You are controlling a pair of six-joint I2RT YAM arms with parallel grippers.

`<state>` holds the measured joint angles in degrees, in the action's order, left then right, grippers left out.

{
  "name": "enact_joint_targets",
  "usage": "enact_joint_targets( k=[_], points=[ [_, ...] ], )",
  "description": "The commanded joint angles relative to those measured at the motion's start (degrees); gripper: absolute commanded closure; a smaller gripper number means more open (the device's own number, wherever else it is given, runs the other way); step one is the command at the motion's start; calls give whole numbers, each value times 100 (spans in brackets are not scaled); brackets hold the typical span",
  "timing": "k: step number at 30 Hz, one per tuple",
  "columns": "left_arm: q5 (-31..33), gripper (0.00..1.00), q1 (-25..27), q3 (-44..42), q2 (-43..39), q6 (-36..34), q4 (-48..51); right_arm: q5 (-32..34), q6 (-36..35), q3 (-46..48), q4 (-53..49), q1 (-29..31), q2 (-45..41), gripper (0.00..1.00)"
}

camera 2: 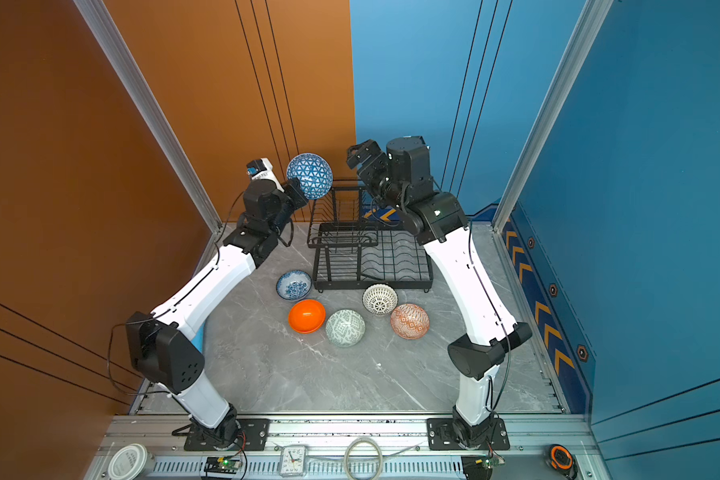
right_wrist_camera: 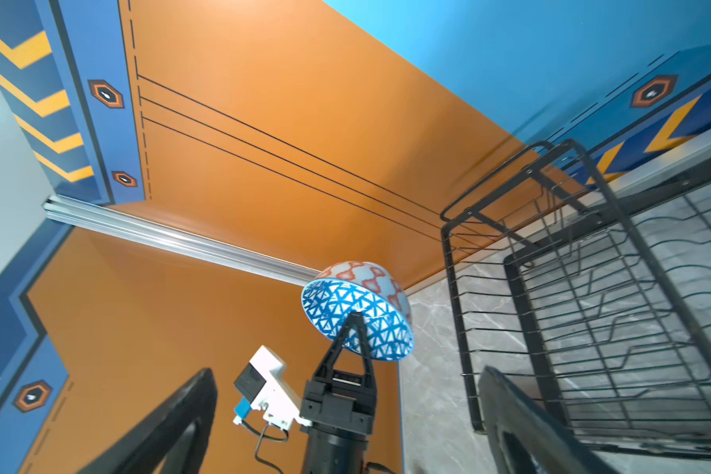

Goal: Load the bowls into the dish rack
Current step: 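Lift the bowl with the left gripper while the right gripper rises to meet it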

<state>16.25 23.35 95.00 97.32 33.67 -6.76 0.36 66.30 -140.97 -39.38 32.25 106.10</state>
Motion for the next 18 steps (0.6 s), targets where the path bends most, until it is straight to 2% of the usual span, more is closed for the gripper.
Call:
enact_joint_targets(
  k=[1, 12, 18],
  points=[
    [454, 100, 229, 232, 51, -466, -749, -186, 717, -106, 456, 82, 140, 0],
    [921, 100, 824, 161, 138, -990, -910, -147, 1436, 20, 772, 211, 253, 0],
    [1052, 100, 1095, 21, 97, -1190, -983, -125, 2052, 364, 1219, 193, 252, 7]
  ],
)
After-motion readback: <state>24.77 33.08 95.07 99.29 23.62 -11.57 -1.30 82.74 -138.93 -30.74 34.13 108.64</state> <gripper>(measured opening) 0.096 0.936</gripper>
